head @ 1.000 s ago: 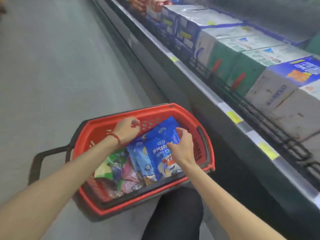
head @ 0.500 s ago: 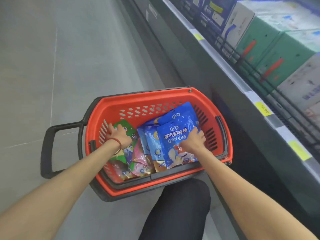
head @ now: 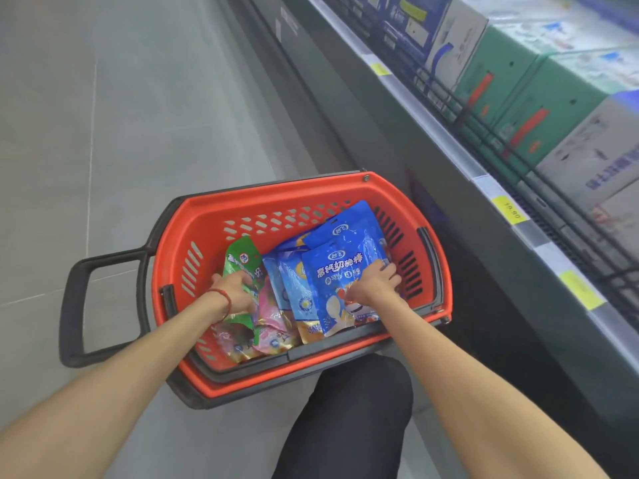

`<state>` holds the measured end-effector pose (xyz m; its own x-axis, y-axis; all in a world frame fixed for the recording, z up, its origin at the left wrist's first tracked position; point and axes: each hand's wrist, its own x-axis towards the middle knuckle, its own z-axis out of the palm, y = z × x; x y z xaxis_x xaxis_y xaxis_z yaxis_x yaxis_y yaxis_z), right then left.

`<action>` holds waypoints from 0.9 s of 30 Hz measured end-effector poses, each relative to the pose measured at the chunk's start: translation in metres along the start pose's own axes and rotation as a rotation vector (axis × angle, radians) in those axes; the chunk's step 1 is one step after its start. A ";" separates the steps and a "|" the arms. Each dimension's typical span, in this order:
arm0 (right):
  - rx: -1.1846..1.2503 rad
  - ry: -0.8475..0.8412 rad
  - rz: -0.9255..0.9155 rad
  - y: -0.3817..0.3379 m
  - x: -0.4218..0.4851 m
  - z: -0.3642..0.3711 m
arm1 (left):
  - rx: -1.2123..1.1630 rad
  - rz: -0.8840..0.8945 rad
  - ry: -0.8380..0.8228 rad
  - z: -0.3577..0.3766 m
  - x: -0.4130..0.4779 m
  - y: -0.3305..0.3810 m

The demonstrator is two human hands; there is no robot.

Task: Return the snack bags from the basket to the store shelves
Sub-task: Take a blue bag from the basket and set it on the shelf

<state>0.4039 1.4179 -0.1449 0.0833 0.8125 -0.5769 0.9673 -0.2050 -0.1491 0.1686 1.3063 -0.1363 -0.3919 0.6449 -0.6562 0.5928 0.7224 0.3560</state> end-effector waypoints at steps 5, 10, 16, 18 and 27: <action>-0.053 -0.016 -0.043 -0.002 -0.003 0.002 | 0.030 0.047 -0.008 0.000 -0.001 0.002; -0.045 -0.055 -0.017 -0.002 -0.006 0.003 | -0.016 0.036 -0.017 0.002 -0.006 0.002; 0.147 -0.146 -0.055 0.002 -0.007 0.000 | -0.040 0.009 0.024 0.000 -0.014 0.002; 0.240 -0.180 -0.072 0.003 -0.010 -0.003 | -0.066 -0.002 0.077 -0.006 -0.017 0.005; 0.195 0.126 -0.293 0.016 -0.025 -0.023 | 0.011 0.171 0.499 -0.025 -0.042 0.039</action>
<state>0.4224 1.4071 -0.1142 -0.1502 0.9103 -0.3858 0.8916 -0.0439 -0.4507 0.1908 1.3133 -0.0783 -0.5746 0.7957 -0.1917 0.6837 0.5954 0.4219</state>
